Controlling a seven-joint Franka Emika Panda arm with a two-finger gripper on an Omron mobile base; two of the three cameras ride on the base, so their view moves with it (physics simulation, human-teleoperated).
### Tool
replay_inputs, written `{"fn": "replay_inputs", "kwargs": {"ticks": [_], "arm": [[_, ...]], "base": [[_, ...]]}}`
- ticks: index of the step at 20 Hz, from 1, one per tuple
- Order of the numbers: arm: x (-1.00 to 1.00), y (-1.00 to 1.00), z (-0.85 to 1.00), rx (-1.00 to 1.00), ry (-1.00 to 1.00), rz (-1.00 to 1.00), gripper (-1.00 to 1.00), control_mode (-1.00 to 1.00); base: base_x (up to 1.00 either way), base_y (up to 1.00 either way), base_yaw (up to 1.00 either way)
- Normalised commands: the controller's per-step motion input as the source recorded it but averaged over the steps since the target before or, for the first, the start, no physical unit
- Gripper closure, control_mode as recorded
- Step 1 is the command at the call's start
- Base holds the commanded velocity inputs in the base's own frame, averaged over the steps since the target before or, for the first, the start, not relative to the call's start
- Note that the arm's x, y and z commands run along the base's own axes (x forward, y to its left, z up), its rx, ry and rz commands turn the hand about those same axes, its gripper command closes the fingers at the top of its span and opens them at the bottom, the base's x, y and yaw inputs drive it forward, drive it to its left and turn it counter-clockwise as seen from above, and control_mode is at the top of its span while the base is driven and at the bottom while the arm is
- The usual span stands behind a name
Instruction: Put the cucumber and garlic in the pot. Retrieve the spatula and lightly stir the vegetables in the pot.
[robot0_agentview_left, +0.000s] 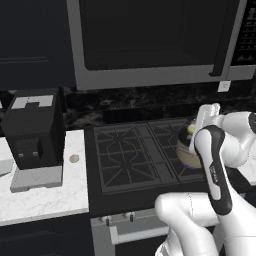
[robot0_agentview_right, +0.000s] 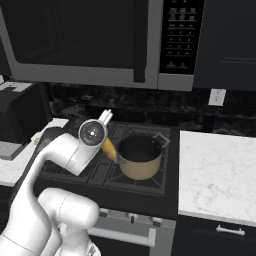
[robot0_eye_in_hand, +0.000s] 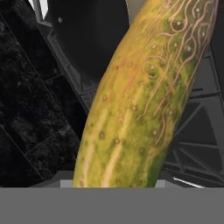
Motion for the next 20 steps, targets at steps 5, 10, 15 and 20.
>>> {"fn": "replay_inputs", "kwargs": {"ticks": [5, 10, 15, 20], "arm": [[0.21, -0.55, -0.21, 0.03, -0.05, -0.01, 1.00, -1.00], [0.46, -0.19, 0.01, 0.12, -0.04, 0.00, 1.00, -1.00], [0.42, -0.12, 0.02, 0.08, -0.01, 0.00, 1.00, -1.00], [0.55, -0.25, -0.14, 0.02, 0.00, 0.00, 1.00, -1.00]], "base": [[0.00, 0.00, 0.00], [0.00, 0.00, 0.00], [0.00, 0.00, 0.00], [0.00, 0.00, 0.00]]}}
